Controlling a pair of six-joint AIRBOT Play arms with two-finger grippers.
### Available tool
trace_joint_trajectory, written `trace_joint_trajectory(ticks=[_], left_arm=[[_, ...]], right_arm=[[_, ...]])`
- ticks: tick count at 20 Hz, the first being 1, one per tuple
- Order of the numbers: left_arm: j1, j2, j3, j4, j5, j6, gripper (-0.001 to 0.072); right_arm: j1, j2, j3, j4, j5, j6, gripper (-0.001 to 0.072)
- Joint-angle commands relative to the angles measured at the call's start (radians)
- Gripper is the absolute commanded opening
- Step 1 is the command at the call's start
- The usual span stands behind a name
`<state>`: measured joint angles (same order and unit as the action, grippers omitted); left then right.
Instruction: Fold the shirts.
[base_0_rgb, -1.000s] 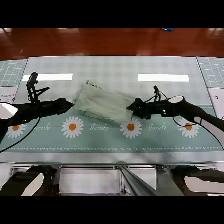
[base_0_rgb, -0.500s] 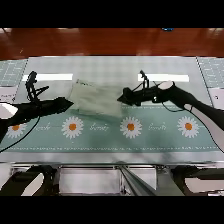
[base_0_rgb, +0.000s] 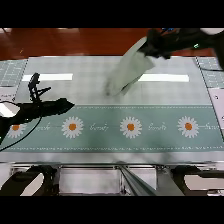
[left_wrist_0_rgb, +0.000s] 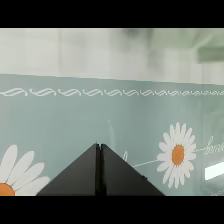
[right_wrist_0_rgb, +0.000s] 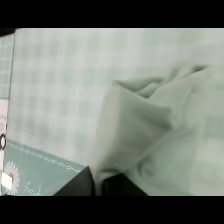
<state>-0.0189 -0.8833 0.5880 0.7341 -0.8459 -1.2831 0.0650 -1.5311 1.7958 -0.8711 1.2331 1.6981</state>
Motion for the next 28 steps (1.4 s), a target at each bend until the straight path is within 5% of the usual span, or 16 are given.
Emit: trace_joint_trajectory(ticks=[1,7,14,17,28], left_arm=[[0.000,-0.002,0.000,-0.002,-0.023,-0.003,0.0018],[0.000,-0.002,0.000,-0.028,-0.064,-0.004,0.0018],[-0.003,-0.004,0.000,-0.099,-0.081,0.019,0.0018],[-0.005,-0.017,0.000,-0.099,-0.078,0.019,0.0018],[-0.009,-0.106,0.000,-0.099,-0.078,0.068,0.0018]], right_arm=[[-0.154,0.004,0.169,-0.054,0.236,0.085,0.0028],[-0.456,0.119,0.187,-0.065,0.356,0.100,0.0026],[-0.735,0.204,0.186,-0.264,0.624,0.098,0.0025],[-0.826,0.265,0.153,-0.280,0.624,0.097,0.0025],[-1.232,0.708,-0.608,-0.756,0.625,-0.053,0.0028]])
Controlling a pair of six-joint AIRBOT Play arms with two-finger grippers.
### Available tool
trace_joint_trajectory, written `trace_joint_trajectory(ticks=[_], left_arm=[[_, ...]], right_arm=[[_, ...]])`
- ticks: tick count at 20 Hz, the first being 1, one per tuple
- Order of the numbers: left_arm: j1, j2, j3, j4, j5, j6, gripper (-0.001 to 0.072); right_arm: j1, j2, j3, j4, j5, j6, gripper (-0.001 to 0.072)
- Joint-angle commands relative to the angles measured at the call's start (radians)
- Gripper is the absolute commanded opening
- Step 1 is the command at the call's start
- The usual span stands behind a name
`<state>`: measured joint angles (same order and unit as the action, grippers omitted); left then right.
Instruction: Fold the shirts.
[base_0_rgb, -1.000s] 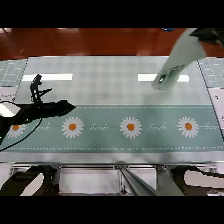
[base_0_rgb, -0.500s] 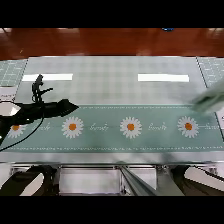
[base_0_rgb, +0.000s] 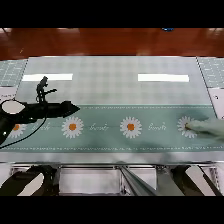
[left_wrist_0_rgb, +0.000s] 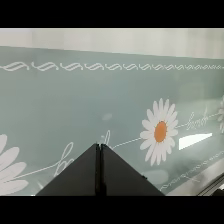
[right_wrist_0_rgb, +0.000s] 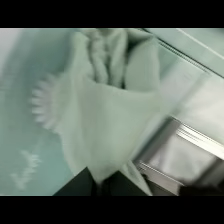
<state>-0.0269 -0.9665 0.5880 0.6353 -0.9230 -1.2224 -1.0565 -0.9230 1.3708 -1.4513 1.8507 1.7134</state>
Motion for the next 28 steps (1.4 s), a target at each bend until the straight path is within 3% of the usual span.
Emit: trace_joint_trajectory(ticks=[1,4,5,6,7,8,11,13,14,16,18,19,20,22,23,25,26,28], left_arm=[[-0.001,-0.032,0.000,0.000,-0.001,0.011,0.0018],[0.000,-0.061,0.000,0.000,-0.001,0.031,0.0018],[-0.001,-0.067,0.000,0.000,-0.001,0.042,0.0019],[0.000,-0.072,0.000,0.000,0.003,0.059,0.0019],[0.000,-0.076,0.000,0.000,0.016,0.076,0.0019],[0.001,-0.079,0.000,0.000,0.047,0.090,0.0019],[0.002,-0.082,0.000,0.000,0.155,0.089,0.0019],[0.015,-0.082,0.029,0.000,0.245,0.117,0.0019],[0.035,-0.082,0.072,0.000,0.241,0.142,0.0018],[0.085,-0.082,0.212,0.000,0.205,0.142,0.0018],[0.109,-0.082,0.397,0.000,0.171,0.140,0.0018],[0.100,-0.084,0.498,0.000,0.167,0.137,0.0017],[0.077,-0.090,0.585,0.006,0.166,0.137,0.0017],[-0.008,-0.127,0.727,0.150,0.138,0.050,0.0016],[-0.060,-0.151,0.758,0.306,0.101,-0.035,0.0016],[-0.132,-0.211,0.743,0.661,-0.038,-0.304,0.0017],[-0.137,-0.242,0.729,0.753,-0.123,-0.380,0.0018],[-0.127,-0.280,0.724,0.777,-0.257,-0.398,0.0018]], right_arm=[[-0.142,0.127,-0.237,-0.204,0.008,-0.054,0.0028],[-0.154,0.177,-0.345,-0.299,0.009,-0.057,0.0029],[-0.154,0.192,-0.369,-0.359,0.008,-0.036,0.0086],[-0.154,0.198,-0.385,-0.387,0.009,-0.019,0.0342],[-0.154,0.198,-0.390,-0.388,0.000,-0.021,0.0416],[-0.149,0.198,-0.390,-0.389,-0.023,-0.021,0.0417],[-0.094,0.198,-0.387,-0.356,-0.091,-0.033,0.0416],[-0.038,0.194,-0.370,-0.240,-0.146,-0.070,0.0404],[0.002,0.187,-0.349,-0.145,-0.221,-0.063,0.0344],[0.109,0.152,-0.292,0.163,-0.417,-0.088,0.0052],[0.283,0.095,-0.243,0.510,-0.639,-0.172,0.0029],[0.420,0.053,-0.205,0.611,-0.737,-0.216,0.0028],[0.582,0.001,-0.157,0.614,-0.800,-0.235,0.0028],[0.893,-0.121,-0.067,0.439,-0.825,-0.224,0.0028],[1.040,-0.191,-0.034,0.283,-0.806,-0.160,0.0028],[1.235,-0.305,-0.025,-0.086,-0.711,0.053,0.0029],[1.285,-0.359,-0.025,-0.226,-0.624,0.128,0.0028],[1.318,-0.430,-0.025,-0.311,-0.502,0.146,0.0028]])
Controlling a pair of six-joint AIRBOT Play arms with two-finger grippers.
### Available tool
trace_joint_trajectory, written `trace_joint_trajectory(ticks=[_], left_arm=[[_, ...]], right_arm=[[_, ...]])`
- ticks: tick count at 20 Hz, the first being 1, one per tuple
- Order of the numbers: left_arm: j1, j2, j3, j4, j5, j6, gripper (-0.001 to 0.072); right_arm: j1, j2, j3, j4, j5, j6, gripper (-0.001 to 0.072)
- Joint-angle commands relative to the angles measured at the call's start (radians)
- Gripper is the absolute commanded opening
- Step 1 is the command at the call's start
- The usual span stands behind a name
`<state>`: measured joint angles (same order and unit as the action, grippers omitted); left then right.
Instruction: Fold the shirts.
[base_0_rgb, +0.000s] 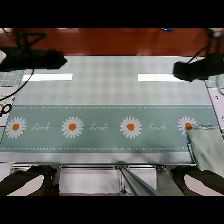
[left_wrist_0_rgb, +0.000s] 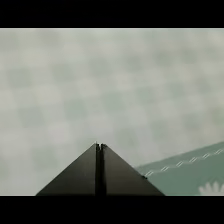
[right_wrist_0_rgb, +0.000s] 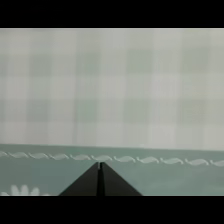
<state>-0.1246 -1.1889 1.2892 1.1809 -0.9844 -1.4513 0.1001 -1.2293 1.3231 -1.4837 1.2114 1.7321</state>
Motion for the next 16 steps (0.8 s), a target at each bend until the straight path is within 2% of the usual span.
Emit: trace_joint_trajectory(ticks=[1,16], left_arm=[[-0.029,-0.058,0.023,0.231,-0.210,-0.166,0.0018],[-0.034,-0.072,0.023,0.230,-0.224,-0.167,0.0018]], right_arm=[[0.161,-0.137,0.023,-0.270,0.163,0.126,0.0028],[0.161,-0.134,0.023,-0.273,0.173,0.126,0.0029]])
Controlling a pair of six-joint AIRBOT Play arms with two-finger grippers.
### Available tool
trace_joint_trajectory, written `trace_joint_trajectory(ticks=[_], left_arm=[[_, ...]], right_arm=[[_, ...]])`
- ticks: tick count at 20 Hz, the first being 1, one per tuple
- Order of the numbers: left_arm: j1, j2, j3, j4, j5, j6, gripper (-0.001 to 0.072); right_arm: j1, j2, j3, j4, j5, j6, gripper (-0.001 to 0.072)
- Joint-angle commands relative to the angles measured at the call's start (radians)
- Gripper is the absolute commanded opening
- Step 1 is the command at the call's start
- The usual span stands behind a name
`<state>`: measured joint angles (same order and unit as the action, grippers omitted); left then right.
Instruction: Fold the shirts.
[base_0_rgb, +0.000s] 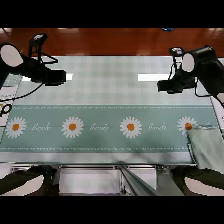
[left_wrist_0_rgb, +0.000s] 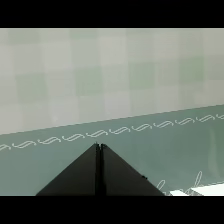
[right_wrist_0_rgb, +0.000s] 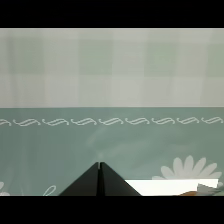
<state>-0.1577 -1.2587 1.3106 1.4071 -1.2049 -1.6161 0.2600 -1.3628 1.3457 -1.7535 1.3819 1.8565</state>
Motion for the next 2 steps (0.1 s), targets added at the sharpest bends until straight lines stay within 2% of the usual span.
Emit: trace_joint_trajectory(ticks=[1,2], left_arm=[[0.000,-0.002,0.001,0.003,-0.003,-0.002,0.0018],[0.000,-0.002,0.001,0.003,-0.003,-0.002,0.0018]], right_arm=[[0.001,0.000,0.001,-0.003,0.003,0.002,0.0029],[0.001,0.000,0.001,-0.003,0.003,0.002,0.0029]])
